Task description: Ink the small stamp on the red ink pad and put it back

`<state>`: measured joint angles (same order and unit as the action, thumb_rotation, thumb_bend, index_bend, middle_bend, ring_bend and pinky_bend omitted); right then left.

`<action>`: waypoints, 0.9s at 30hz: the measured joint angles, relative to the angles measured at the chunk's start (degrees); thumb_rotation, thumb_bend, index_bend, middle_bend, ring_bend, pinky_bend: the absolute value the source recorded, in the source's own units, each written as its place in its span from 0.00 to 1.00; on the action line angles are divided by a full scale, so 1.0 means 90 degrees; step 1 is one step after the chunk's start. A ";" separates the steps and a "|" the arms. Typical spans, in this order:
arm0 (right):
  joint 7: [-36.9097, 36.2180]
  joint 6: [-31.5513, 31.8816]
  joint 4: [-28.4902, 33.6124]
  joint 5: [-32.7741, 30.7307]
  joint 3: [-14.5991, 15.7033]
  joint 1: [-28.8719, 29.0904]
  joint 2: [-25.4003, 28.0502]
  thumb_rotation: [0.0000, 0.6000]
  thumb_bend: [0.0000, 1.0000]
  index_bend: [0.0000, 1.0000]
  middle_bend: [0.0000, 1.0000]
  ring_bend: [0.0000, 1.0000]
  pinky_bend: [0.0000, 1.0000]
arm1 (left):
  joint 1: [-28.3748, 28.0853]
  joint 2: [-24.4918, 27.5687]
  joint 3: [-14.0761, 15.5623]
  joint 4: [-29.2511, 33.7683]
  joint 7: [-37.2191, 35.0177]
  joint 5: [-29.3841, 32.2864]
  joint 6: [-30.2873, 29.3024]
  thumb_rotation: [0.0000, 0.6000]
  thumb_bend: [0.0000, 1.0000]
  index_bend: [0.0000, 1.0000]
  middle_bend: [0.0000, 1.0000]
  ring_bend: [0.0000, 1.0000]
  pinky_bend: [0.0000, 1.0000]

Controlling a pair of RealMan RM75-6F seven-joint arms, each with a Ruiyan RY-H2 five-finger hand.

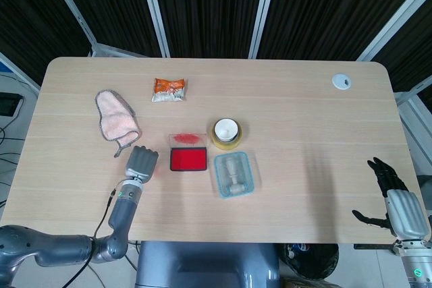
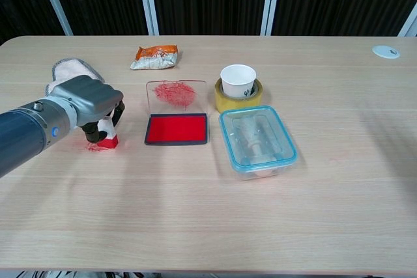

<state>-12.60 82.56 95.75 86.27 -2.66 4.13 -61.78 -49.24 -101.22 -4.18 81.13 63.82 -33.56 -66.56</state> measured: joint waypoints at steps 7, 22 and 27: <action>-0.0008 0.0021 -0.0002 0.0019 0.0001 -0.0004 -0.0001 1.00 0.13 0.00 0.00 0.00 0.18 | -0.0004 -0.0006 -0.0003 0.0028 0.0088 0.0055 -0.0017 1.00 0.34 0.45 0.43 0.36 0.47; -0.0010 0.0039 -0.0006 0.0044 0.0011 -0.0010 -0.0001 1.00 0.13 0.00 0.00 0.00 0.18 | -0.0006 0.0087 -0.0041 0.0211 0.0233 0.0149 -0.0113 1.00 0.07 0.18 0.14 0.14 0.27; -0.0003 0.0035 -0.0010 0.0042 0.0012 -0.0009 0.0000 1.00 0.13 0.00 0.00 0.00 0.18 | -0.0005 0.0195 -0.0045 0.0417 0.0280 0.0157 -0.0176 1.00 0.06 0.03 0.00 0.04 0.17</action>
<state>-12.63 82.88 95.66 86.65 -2.56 4.05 -61.78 -49.29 -99.47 -4.58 84.88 66.34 -32.15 -68.14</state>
